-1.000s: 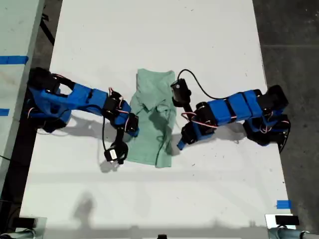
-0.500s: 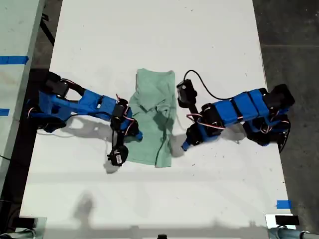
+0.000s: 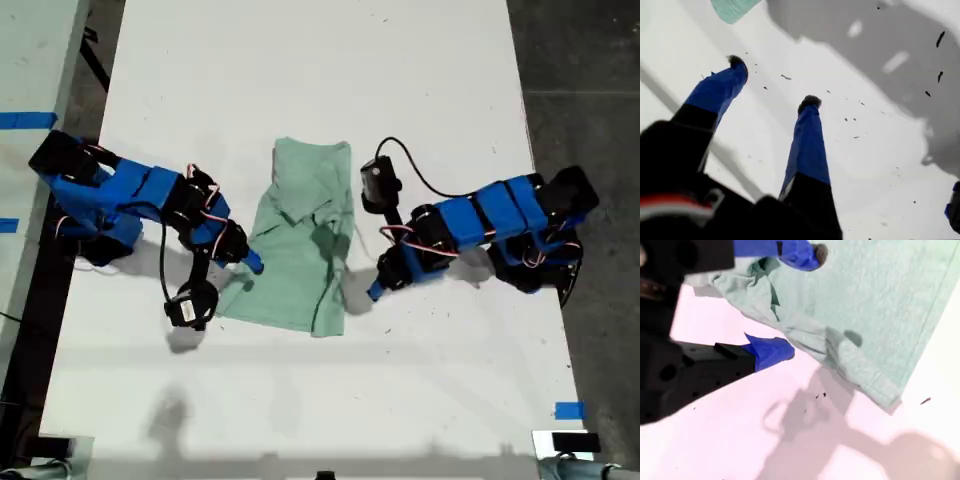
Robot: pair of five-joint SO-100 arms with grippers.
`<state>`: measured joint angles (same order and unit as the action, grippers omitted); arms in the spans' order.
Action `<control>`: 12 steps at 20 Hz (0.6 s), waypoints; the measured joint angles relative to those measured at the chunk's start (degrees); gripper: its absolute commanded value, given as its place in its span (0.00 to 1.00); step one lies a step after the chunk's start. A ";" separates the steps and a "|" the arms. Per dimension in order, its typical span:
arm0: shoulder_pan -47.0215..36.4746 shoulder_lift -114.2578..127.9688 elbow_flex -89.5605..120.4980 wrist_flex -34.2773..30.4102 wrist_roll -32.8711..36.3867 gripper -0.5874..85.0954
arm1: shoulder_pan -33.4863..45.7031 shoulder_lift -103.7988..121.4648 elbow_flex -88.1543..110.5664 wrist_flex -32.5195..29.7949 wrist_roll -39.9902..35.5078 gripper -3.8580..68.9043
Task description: Fold tshirt
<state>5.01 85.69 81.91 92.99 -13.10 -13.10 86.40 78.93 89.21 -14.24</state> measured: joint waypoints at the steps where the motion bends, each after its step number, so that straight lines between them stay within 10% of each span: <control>1: 1.14 0.26 -0.97 0.18 -0.53 0.29 | 0.00 0.00 0.00 -1.14 0.00 0.38; 12: 7.73 7.47 18.28 -9.05 -4.83 0.33 | 0.00 -7.29 -4.57 -8.61 0.35 0.55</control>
<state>12.74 93.16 100.20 83.94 -17.93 -13.10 79.10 74.36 80.60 -13.89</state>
